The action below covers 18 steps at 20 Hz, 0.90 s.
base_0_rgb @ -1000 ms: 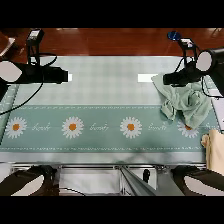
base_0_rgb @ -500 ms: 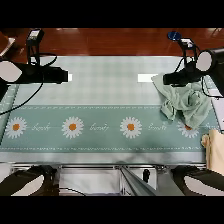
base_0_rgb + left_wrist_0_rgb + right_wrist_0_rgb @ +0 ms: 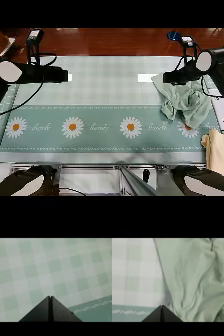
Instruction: Fold the shirts.
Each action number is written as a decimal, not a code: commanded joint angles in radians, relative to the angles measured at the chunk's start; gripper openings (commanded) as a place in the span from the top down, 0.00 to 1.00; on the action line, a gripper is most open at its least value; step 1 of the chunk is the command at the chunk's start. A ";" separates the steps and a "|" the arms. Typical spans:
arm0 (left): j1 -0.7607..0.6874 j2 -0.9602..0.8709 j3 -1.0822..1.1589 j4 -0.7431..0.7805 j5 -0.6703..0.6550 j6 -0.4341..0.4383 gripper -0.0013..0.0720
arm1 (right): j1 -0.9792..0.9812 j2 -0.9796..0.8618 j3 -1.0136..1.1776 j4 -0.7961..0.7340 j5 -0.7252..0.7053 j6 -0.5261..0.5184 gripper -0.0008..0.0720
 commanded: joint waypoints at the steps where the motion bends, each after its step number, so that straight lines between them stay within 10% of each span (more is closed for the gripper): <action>1: 0.002 0.000 -0.001 0.000 0.092 0.000 0.96 | 0.001 0.000 0.001 -0.214 -0.124 0.013 0.88; 3: -0.002 0.000 -0.001 0.000 0.137 0.000 0.96 | -0.024 -0.013 0.001 -0.412 -0.131 0.145 0.43; 5: -0.009 -0.003 -0.002 0.000 0.192 0.000 0.92 | -0.114 -0.052 0.001 -0.439 -0.078 0.180 0.42; 7: -0.010 -0.021 -0.002 -0.002 0.231 -0.009 0.30 | -0.225 -0.102 -0.007 -0.345 0.000 0.198 0.42; 18: -0.028 -0.211 -0.001 -0.053 0.176 -0.080 0.29 | -0.468 -0.298 -0.076 0.008 -0.042 0.111 0.44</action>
